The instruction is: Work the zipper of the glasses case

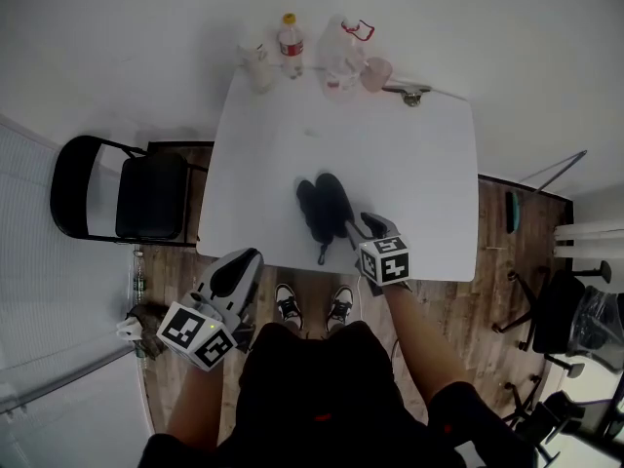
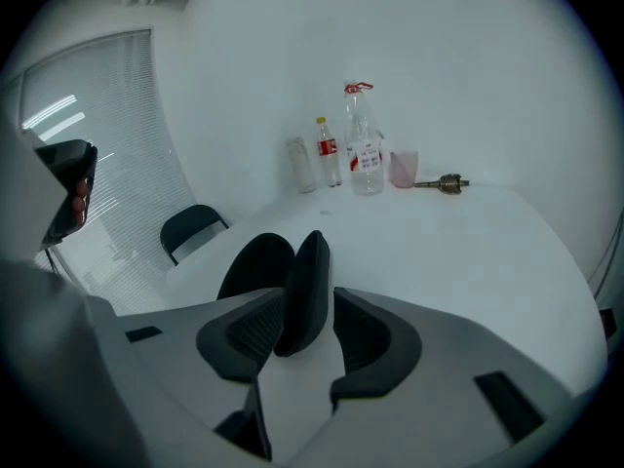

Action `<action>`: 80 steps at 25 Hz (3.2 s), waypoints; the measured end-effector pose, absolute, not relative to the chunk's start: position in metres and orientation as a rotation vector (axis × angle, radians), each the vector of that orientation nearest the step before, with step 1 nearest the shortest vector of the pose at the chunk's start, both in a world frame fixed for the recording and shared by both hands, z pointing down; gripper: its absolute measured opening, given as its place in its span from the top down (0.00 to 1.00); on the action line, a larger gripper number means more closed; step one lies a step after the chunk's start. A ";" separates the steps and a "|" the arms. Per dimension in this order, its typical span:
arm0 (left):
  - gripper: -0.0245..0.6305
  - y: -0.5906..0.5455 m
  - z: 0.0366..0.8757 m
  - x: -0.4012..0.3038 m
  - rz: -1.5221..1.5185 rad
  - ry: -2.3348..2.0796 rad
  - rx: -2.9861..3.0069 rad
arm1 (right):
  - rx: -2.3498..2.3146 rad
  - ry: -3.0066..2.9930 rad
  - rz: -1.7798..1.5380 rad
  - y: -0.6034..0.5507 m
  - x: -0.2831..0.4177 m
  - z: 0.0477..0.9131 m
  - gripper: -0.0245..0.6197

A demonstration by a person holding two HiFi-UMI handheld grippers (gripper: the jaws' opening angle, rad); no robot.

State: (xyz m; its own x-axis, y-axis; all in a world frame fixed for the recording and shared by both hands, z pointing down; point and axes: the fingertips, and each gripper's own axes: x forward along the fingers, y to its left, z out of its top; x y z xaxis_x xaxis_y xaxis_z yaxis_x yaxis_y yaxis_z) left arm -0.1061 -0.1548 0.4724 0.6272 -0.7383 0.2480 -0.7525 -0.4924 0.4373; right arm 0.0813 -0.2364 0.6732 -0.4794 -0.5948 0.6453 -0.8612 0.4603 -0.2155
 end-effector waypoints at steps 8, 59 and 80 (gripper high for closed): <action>0.90 -0.161 0.489 -0.105 0.075 -1.118 2.324 | 1.152 -2.193 0.889 -0.241 0.077 0.708 0.71; 0.35 -0.135 0.345 -0.029 -0.550 -0.179 2.560 | 0.753 -2.878 1.298 -0.167 0.034 0.401 0.87; 0.38 -0.135 0.332 -0.042 -0.766 -0.069 2.393 | 0.545 -2.970 1.016 -0.138 0.008 0.381 0.75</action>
State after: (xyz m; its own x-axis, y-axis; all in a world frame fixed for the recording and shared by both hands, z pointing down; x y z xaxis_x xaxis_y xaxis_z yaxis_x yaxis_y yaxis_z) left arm -0.0424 -0.1350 0.3324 0.8307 -0.2264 -0.5085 0.1315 -0.8079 0.5745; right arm 0.0076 -0.1380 0.3810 -0.9406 -0.3327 0.0681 -0.3047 0.7382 -0.6019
